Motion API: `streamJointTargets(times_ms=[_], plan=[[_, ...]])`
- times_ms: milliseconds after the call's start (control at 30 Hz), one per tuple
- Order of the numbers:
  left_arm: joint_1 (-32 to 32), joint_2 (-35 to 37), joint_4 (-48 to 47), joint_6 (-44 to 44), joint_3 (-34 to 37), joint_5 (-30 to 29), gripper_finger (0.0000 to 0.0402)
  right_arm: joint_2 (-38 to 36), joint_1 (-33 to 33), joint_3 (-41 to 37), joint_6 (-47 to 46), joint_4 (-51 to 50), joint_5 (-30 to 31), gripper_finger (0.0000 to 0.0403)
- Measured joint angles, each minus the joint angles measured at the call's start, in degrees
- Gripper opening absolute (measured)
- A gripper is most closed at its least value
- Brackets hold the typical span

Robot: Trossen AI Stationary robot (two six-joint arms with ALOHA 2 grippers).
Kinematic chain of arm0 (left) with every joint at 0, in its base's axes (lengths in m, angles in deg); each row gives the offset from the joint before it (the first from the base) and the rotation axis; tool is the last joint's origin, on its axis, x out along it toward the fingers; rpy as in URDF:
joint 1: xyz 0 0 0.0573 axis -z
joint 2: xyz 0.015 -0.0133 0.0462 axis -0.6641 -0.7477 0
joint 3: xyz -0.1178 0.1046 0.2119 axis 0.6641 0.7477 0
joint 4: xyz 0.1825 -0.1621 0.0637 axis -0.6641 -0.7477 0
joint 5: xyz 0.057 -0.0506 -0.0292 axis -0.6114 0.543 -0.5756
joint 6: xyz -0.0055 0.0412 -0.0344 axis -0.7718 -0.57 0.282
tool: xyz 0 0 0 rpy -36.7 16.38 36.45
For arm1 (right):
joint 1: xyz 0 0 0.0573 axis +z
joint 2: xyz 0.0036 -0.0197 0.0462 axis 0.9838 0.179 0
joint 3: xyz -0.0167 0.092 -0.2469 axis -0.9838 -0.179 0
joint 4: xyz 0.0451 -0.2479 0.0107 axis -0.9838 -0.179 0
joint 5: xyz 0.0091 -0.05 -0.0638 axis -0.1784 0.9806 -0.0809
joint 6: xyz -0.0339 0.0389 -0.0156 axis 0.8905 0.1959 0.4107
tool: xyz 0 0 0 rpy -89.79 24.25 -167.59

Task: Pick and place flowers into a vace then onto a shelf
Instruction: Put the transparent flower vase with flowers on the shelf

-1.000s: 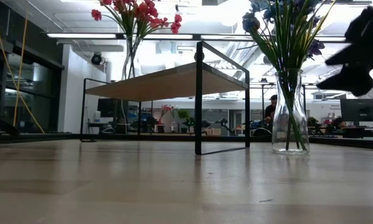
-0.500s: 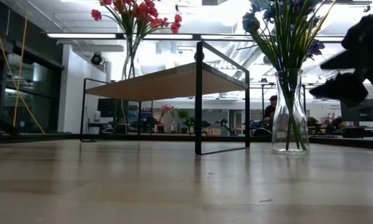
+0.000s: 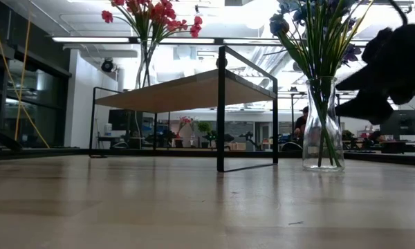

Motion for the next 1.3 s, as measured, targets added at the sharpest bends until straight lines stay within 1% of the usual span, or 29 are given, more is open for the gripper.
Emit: streamJointTargets(times_ms=[100, 233, 400, 600, 733, 867, 1067, 1300], plan=[[0.00, 0.00, -0.02, 0.00, 0.00, 0.02, 0.0399, 3.07, -1.50, 0.00, -0.85, 2.07, -1.26, 0.0368], [0.00, 0.00, -0.02, 0.00, 0.00, 0.02, 0.0399, 6.78, -3.40, 0.00, 1.05, 7.51, -1.66, 0.0368], [0.00, 0.00, -0.05, 0.00, 0.00, 0.04, 0.0399, 11.33, -6.06, 0.20, 0.79, 9.55, -5.33, 0.0371], [0.00, 0.00, -0.05, 0.00, 0.00, 0.09, 0.0399, 16.45, -8.59, 2.27, 3.48, 12.58, -6.84, 0.0368], [0.00, 0.00, -0.06, 0.00, 0.00, 0.37, 0.0399, 19.15, -9.42, 2.36, 1.35, 13.66, -7.11, 0.0367], [0.01, 0.00, -0.07, -0.01, 0.00, 1.01, 0.0399, 20.37, -9.45, 2.40, -1.79, 13.51, -4.59, 0.0367], [0.00, 0.00, -0.09, -0.02, 0.00, 1.16, 0.0399, 20.37, -9.43, 2.41, 0.73, 15.38, -6.40, 0.0370], [0.00, 0.00, -0.22, -0.02, 0.00, 1.18, 0.0399, 20.37, -9.45, 2.45, 1.64, 16.19, -6.20, 0.0369]])
